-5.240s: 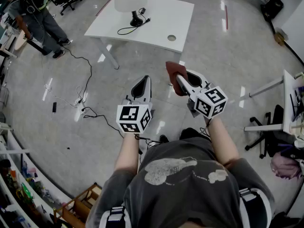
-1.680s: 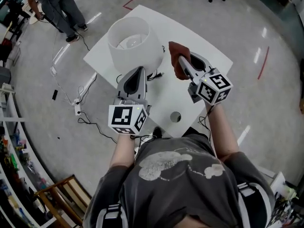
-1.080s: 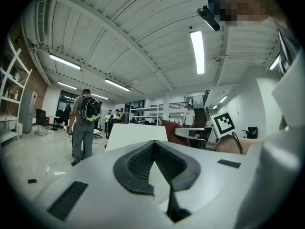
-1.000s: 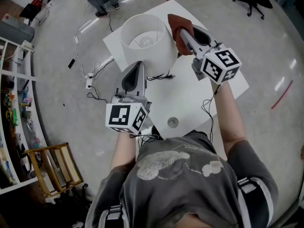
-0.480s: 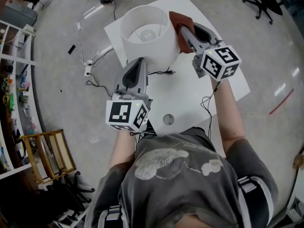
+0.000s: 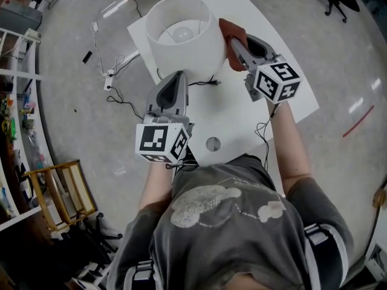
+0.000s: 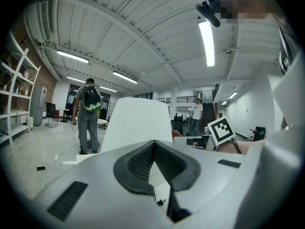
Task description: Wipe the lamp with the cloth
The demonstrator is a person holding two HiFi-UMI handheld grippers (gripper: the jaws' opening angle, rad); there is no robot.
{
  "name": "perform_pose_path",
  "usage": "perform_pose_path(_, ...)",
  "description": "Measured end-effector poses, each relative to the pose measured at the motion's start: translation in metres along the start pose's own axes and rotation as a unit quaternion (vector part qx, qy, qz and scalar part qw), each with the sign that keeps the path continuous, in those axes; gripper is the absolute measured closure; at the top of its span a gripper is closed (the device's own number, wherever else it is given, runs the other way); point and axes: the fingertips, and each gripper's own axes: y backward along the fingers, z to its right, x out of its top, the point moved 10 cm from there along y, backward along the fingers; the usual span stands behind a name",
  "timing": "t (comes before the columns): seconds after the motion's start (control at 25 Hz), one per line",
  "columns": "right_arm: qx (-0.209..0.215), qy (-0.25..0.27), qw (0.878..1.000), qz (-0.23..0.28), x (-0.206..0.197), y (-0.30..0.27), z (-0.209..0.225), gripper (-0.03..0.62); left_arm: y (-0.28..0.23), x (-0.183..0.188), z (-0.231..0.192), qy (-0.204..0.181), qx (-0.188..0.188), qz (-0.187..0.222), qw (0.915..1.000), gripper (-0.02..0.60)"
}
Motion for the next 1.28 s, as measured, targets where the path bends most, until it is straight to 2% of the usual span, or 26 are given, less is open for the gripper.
perform_pose_path(0.32, -0.029, -0.017, 0.999, -0.024, -0.031, 0.007, -0.001, 0.508, 0.002, -0.017, -0.009, 0.009, -0.010, -0.021, 0.9997, 0.574)
perform_pose_path(0.52, -0.050, -0.012, 0.998, -0.028, -0.034, 0.016, -0.005, 0.508, 0.002, -0.021, -0.016, 0.015, -0.024, -0.025, 0.9993, 0.574)
perform_pose_path(0.8, -0.073, 0.008, 0.997, 0.015, 0.003, 0.032, -0.024, 0.508, 0.002, -0.001, -0.028, 0.014, -0.053, 0.010, 0.9985, 0.574)
perform_pose_path(1.08, -0.057, 0.051, 0.995, 0.067, 0.048, 0.033, -0.066, 0.508, 0.000, 0.016, -0.049, 0.008, -0.074, 0.040, 0.9965, 0.574)
perform_pose_path(1.28, -0.060, 0.071, 0.993, 0.072, 0.053, 0.022, -0.091, 0.508, -0.003, 0.018, -0.067, 0.007, -0.091, 0.043, 0.9950, 0.574)
